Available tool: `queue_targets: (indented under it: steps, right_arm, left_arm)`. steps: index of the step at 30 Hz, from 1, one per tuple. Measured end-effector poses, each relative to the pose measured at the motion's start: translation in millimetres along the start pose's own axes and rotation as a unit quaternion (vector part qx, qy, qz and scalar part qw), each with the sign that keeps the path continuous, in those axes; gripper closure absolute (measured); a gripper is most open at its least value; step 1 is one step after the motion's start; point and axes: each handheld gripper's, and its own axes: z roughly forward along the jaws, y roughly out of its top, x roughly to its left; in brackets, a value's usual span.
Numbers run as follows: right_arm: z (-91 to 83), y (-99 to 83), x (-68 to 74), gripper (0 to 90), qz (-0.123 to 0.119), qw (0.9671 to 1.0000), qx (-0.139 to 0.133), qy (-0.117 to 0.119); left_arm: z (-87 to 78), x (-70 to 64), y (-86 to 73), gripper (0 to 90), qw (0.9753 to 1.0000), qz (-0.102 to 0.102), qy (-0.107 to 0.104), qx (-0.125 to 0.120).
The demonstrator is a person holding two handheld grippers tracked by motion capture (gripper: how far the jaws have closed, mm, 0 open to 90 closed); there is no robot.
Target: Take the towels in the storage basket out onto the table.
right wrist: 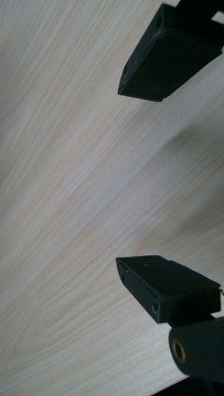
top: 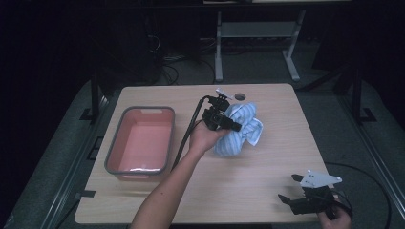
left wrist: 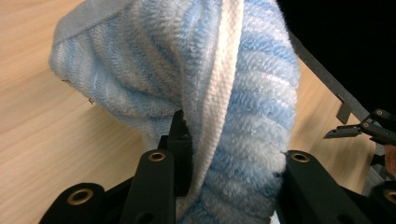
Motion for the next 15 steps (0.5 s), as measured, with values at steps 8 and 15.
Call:
queue_targets:
  steps: [8,15]
  right_arm:
    - [-0.9,0.6,0.3,13.8,-0.005,1.0000,-0.002,-0.001]
    - [-1.4,0.3,-1.3,13.8,-0.005,1.0000,-0.004,-0.003]
  left_arm:
    - [13.1,2.9,-3.9,67.6,0.9999,-0.008,-0.006,0.004]
    - [29.7,3.4,-9.0,67.5,0.9998,-0.013,-0.006,0.014]
